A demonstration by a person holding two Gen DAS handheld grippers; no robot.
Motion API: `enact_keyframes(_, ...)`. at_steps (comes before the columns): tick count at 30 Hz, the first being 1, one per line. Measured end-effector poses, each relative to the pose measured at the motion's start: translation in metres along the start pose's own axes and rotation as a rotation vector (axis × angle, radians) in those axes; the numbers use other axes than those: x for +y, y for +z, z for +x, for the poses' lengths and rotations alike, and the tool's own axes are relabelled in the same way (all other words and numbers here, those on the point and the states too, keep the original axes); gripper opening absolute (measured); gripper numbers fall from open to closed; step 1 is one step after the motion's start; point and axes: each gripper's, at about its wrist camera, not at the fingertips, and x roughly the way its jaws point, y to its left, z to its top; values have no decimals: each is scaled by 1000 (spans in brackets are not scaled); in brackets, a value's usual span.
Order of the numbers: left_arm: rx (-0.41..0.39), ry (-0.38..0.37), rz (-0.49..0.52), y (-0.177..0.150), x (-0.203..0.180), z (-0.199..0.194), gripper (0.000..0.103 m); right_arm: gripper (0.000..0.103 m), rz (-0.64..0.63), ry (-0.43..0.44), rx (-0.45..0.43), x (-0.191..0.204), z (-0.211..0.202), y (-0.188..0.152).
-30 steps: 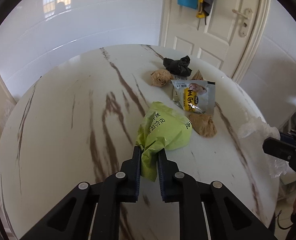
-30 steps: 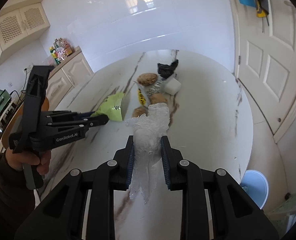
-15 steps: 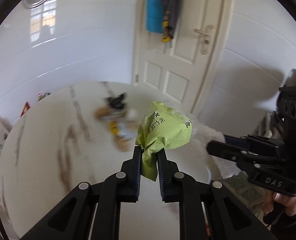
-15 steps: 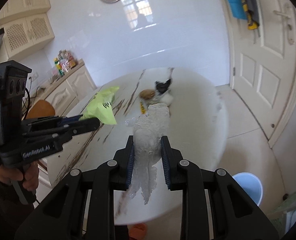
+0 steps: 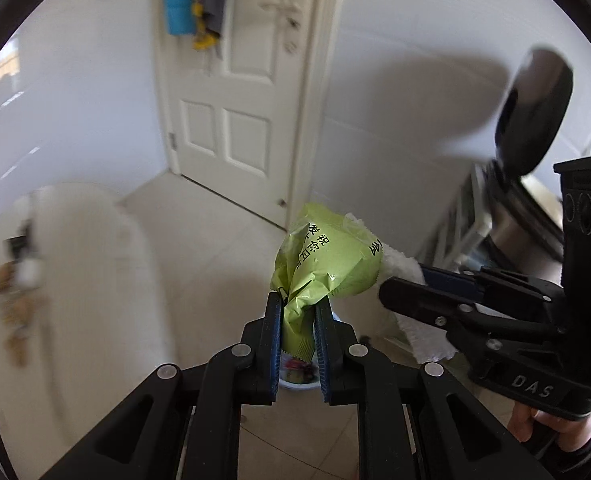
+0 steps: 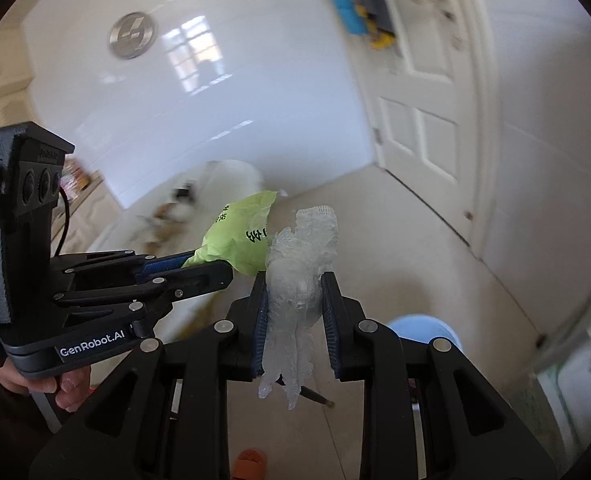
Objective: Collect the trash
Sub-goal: 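Carry the green bag and plastic bag to the bucket and open both grippers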
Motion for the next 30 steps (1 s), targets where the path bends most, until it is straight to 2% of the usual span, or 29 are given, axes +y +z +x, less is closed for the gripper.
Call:
enact_keyframes(9, 219, -2, -10, 25, 5, 176, 12, 24, 189, -47, 127, -123, 71, -32)
enact_keyframes(14, 315, 23, -38, 37, 13, 258, 21, 24, 258, -59, 196, -170, 113, -48)
enact_keyframes(16, 328, 40, -39, 44, 20, 282, 47, 24, 292, -58, 216, -185, 127, -54)
enact_keyframes(17, 328, 53, -37, 48, 22, 292, 50, 24, 301, -58, 224, -190, 133, -55)
enact_keyframes(20, 326, 71, -40, 53, 24, 304, 57, 24, 329, -54, 246, -201, 148, -61)
enact_keyframes(21, 325, 71, -44, 53, 21, 305, 61, 26, 337, -50, 249, -203, 152, -62)
enact_keyframes(25, 303, 82, -53, 55, 19, 296, 61, 38, 351, -56, 256, -203, 157, -62)
enact_keyframes(28, 274, 84, -53, 47, 9, 268, 61, 50, 334, -68, 246, -197, 150, -57)
enact_keyframes(30, 247, 83, -54, 46, 3, 244, 63, 50, 318, -74, 230, -190, 140, -51)
